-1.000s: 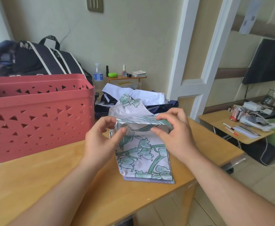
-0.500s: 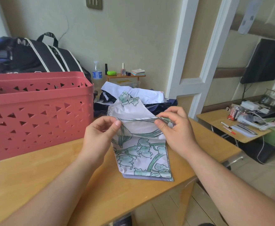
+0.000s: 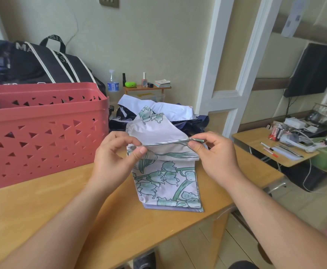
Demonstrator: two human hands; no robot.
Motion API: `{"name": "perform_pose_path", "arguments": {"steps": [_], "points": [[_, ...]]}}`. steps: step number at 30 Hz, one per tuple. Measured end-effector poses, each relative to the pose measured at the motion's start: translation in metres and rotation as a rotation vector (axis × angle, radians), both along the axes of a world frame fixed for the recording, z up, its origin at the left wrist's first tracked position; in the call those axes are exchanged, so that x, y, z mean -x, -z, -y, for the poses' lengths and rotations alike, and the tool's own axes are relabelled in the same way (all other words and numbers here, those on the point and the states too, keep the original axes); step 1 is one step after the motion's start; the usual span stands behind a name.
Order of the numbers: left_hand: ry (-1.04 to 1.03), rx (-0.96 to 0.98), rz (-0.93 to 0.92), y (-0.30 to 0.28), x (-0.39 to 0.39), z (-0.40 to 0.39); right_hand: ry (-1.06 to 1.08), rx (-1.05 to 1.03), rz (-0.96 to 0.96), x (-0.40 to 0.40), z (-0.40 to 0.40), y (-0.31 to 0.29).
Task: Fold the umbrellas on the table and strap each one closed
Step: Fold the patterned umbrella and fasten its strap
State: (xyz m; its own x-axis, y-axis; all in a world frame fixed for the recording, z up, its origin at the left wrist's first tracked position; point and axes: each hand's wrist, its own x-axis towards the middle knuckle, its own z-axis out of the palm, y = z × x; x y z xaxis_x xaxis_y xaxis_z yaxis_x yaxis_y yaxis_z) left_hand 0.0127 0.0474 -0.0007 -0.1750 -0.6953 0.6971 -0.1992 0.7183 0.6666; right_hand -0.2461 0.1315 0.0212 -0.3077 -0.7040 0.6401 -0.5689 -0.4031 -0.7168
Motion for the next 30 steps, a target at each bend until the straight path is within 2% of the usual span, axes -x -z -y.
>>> {"name": "perform_pose_path", "arguments": {"steps": [6, 14, 17, 20, 22, 25, 28, 30], "points": [[0.098, 0.085, 0.255, 0.001, -0.005, 0.003, -0.073, -0.013, -0.103, 0.000, -0.019, 0.006], [0.234, 0.083, 0.829, 0.006, -0.006, 0.004, -0.102, -0.253, -0.585, 0.013, -0.053, 0.047], [0.226, 0.068, 0.881, 0.007, -0.005, 0.003, -0.118, -0.368, -0.648, 0.008, -0.052, 0.051], [0.240, 0.049, 0.896, 0.006, -0.005, 0.002, -0.072, -0.276, -0.553, -0.005, -0.033, 0.041], [0.246, 0.037, 0.899, 0.007, -0.004, 0.002, -0.028, -0.299, -0.525, -0.019, -0.014, 0.027], [0.258, 0.000, 0.912, 0.008, -0.004, 0.001, -0.063, -0.540, -0.615, -0.038, 0.011, 0.022], [0.258, -0.111, 0.966, 0.006, -0.006, 0.000, -0.047, -0.908, -0.794, -0.044, 0.018, 0.044], [0.257, -0.182, 1.034, 0.001, -0.007, -0.002, -0.023, -0.983, -0.821, -0.041, 0.018, 0.055]]}}
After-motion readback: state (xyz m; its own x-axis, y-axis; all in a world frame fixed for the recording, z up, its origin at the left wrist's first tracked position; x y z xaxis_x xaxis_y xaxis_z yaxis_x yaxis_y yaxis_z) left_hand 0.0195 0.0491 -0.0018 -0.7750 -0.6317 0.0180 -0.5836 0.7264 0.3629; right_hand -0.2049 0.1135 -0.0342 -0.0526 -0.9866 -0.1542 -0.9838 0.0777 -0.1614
